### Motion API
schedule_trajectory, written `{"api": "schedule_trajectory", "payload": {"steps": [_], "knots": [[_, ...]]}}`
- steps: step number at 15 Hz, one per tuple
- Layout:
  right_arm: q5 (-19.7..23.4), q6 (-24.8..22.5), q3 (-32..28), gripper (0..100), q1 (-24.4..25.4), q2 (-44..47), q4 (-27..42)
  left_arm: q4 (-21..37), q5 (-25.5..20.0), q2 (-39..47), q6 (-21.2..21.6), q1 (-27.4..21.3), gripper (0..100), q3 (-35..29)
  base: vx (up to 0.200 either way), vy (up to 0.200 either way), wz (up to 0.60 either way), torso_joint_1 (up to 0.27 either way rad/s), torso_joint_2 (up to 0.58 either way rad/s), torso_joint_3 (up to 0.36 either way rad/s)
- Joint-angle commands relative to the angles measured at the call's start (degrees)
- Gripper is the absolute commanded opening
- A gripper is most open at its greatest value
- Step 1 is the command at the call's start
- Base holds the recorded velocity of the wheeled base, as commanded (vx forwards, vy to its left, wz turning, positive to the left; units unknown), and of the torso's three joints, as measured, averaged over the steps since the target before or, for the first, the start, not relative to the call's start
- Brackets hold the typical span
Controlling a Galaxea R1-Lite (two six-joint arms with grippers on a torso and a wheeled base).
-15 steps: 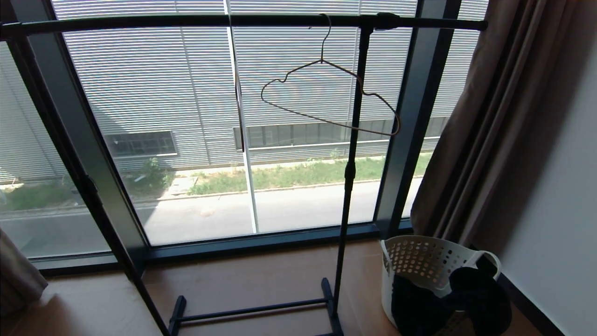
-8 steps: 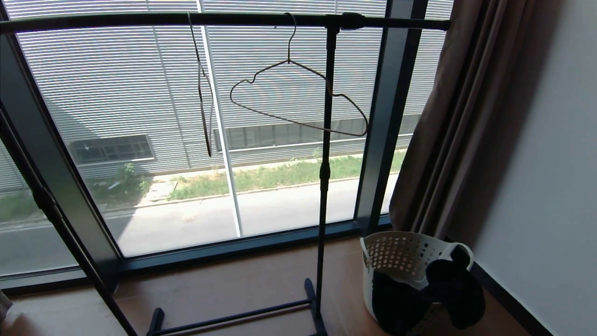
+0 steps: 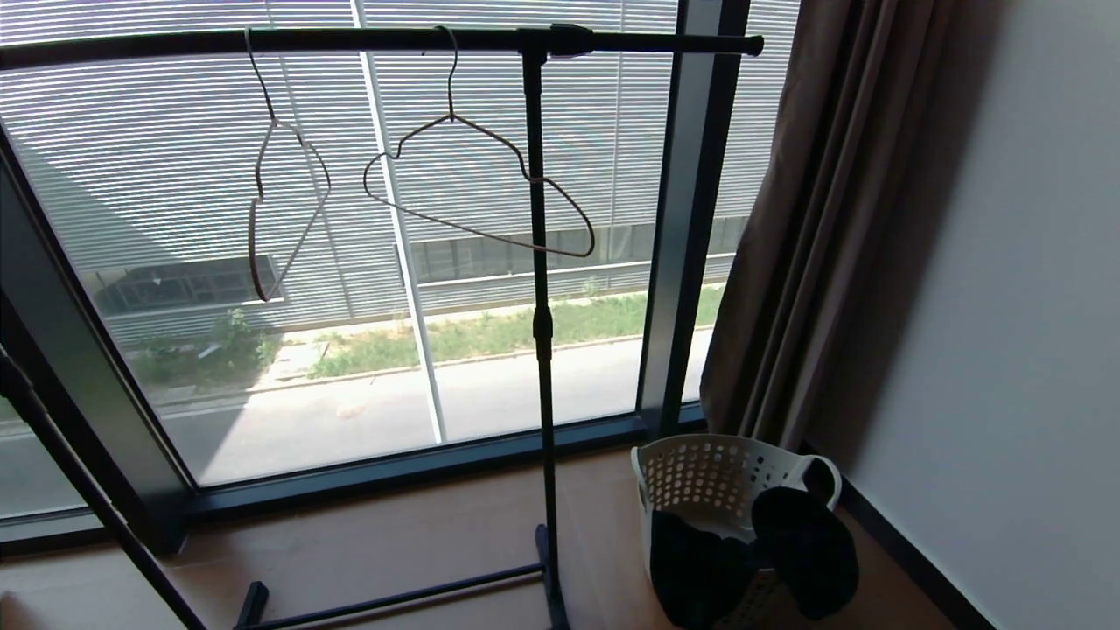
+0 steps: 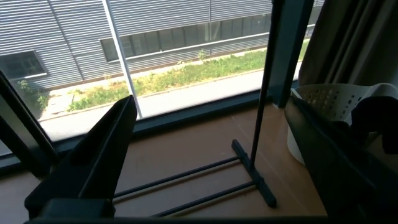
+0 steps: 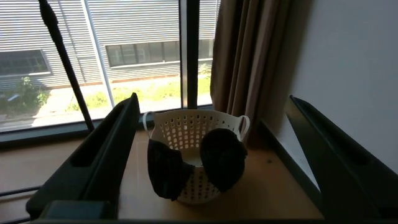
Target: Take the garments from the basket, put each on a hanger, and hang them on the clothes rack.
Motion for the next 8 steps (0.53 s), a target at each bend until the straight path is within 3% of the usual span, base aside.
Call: {"api": "schedule_trajectory", "payload": {"steps": [1,6,8], "knots": [[0.02,-0.01,0.00,100,0.00,0.06,-0.04,-0.01,-0.01,0.08,-0.02,0.00,100,0.00,0.000,0.000,-0.60,0.002,0.01,-0.002],[0.02,-0.01,0.00,100,0.00,0.06,-0.13,-0.01,-0.01,0.08,-0.02,-0.09,100,0.00,0.000,0.000,0.00,0.000,0.00,0.000],[0.02,-0.01,0.00,100,0.00,0.06,-0.13,-0.01,-0.01,0.08,-0.02,0.00,100,0.00,0.000,-0.200,0.00,0.007,0.01,0.007]]}}
